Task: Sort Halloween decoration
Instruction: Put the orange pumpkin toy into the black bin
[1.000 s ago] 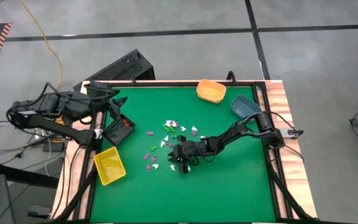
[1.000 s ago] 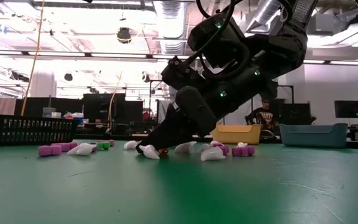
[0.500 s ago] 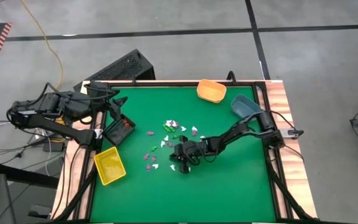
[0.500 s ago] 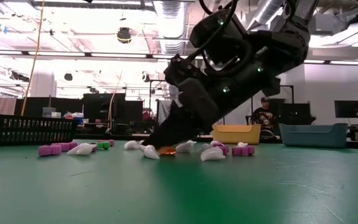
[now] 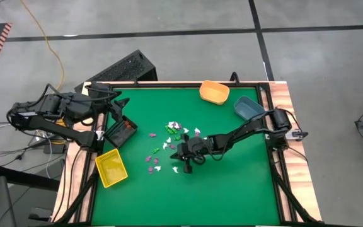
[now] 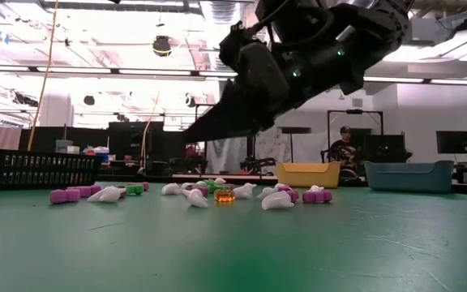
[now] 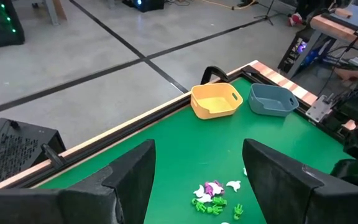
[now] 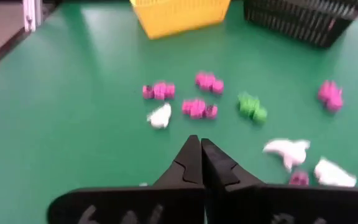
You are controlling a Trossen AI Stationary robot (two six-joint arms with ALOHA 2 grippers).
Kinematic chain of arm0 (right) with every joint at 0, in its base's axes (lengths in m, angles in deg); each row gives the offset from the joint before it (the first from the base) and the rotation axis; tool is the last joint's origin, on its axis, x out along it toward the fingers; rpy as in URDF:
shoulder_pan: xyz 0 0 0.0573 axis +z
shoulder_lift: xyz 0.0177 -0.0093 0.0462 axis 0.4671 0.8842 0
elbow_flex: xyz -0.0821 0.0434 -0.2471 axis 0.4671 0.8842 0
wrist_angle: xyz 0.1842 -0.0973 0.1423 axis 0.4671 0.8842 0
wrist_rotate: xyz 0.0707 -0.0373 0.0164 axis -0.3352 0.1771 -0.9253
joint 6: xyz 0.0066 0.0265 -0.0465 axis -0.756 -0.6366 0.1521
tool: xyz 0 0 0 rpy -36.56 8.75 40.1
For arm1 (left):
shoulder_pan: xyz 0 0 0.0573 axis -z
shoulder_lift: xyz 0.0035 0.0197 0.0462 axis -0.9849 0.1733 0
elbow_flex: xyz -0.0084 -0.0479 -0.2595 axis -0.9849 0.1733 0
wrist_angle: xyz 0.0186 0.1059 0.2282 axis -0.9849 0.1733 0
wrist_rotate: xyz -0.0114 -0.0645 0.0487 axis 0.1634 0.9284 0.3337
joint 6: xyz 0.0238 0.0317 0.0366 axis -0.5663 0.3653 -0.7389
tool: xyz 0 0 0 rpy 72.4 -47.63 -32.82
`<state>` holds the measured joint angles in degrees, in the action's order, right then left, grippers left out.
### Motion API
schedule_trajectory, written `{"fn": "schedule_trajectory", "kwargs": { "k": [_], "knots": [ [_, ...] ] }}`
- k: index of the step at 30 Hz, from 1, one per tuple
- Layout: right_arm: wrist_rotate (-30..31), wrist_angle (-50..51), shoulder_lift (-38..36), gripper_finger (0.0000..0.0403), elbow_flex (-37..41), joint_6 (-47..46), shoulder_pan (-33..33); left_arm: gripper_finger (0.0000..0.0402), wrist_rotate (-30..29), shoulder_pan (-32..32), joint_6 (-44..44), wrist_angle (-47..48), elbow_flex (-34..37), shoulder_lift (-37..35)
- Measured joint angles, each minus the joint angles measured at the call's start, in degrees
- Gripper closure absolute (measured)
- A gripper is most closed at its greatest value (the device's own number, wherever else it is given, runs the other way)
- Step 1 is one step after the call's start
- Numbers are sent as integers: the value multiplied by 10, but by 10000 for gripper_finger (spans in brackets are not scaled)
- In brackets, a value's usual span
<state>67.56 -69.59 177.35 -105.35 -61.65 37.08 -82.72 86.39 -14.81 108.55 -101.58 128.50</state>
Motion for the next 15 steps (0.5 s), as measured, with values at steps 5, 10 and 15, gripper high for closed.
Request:
{"fn": "schedule_trajectory", "kwargs": {
  "k": [5, 10, 15],
  "knots": [
    [-1, 83, 1, 343, 0, -19, 11, 170, 7, 0, 8, 2, 0, 0],
    [4, 118, 1, 274, 0, -14, 26, 170, 8, 0, 8, 2, 0, 0],
    [46, 113, 1, 200, 0, -6, 35, 170, 8, 0, 9, 2, 0, 0]
  ]
}}
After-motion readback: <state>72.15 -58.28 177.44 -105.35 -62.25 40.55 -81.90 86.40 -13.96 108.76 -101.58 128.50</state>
